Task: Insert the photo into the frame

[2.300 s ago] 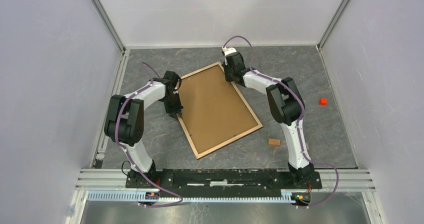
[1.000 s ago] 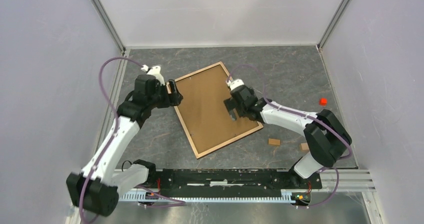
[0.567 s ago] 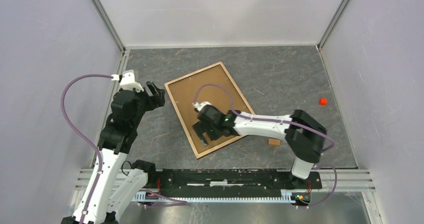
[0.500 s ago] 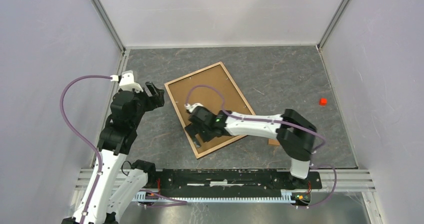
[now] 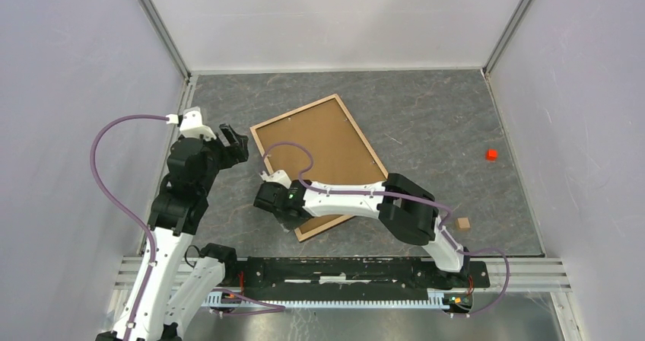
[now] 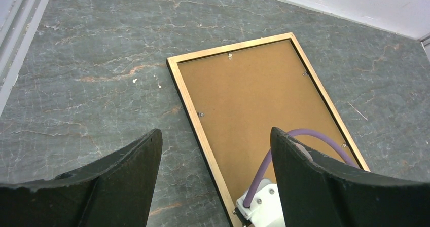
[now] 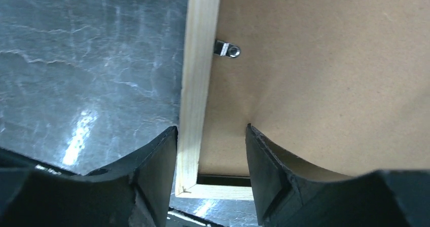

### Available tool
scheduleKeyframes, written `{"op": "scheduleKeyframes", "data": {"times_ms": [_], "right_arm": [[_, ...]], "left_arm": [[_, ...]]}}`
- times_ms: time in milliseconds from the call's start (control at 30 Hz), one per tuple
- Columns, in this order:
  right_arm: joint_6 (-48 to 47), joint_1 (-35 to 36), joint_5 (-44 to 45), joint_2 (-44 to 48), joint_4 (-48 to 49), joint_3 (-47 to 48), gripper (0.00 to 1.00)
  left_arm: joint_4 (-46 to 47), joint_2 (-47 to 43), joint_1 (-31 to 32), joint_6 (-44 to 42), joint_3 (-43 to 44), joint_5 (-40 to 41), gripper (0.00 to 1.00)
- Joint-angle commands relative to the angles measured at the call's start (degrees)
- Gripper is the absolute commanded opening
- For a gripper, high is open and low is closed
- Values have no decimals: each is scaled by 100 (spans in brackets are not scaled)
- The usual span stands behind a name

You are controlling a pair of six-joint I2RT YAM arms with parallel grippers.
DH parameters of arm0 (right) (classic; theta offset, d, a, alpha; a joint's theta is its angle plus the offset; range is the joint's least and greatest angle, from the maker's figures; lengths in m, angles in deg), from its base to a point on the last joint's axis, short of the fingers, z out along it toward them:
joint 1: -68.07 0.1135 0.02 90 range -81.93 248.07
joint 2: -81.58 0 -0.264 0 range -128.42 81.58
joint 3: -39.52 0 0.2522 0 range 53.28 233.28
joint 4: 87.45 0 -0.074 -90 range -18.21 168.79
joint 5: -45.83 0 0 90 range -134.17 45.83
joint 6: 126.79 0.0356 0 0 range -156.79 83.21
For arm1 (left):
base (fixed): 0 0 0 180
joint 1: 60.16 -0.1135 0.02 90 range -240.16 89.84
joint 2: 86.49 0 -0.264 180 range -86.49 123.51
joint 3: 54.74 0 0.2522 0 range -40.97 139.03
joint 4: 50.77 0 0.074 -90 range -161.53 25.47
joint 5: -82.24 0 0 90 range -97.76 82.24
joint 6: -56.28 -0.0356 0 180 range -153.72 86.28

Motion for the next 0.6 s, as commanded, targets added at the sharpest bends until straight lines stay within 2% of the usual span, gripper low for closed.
{"op": "scheduleKeyframes", "data": {"times_ms": [0,133,333,400,467,533,567], "right_arm": [[361,120,676,-168,-259,216,53],[499,239,1081,-250,-352,211,49],[664,328,1188,-206,-69,-127,41],[740,340,1209,-127,123,-316,33],[771,350,1213,13,357,-528,17],[775,344,1268,187,505,-695,0],[732,350,1315,297,547,-763,0]], "left_arm": [[181,-79,-52,165,23,98,83],[178,-61,-57,178,23,55,83],[199,-58,-86,222,6,132,83],[204,-51,-100,281,-3,294,83],[195,-37,-105,354,-10,473,84],[107,49,-97,543,-5,668,92],[-7,123,-104,713,41,703,93]]}}
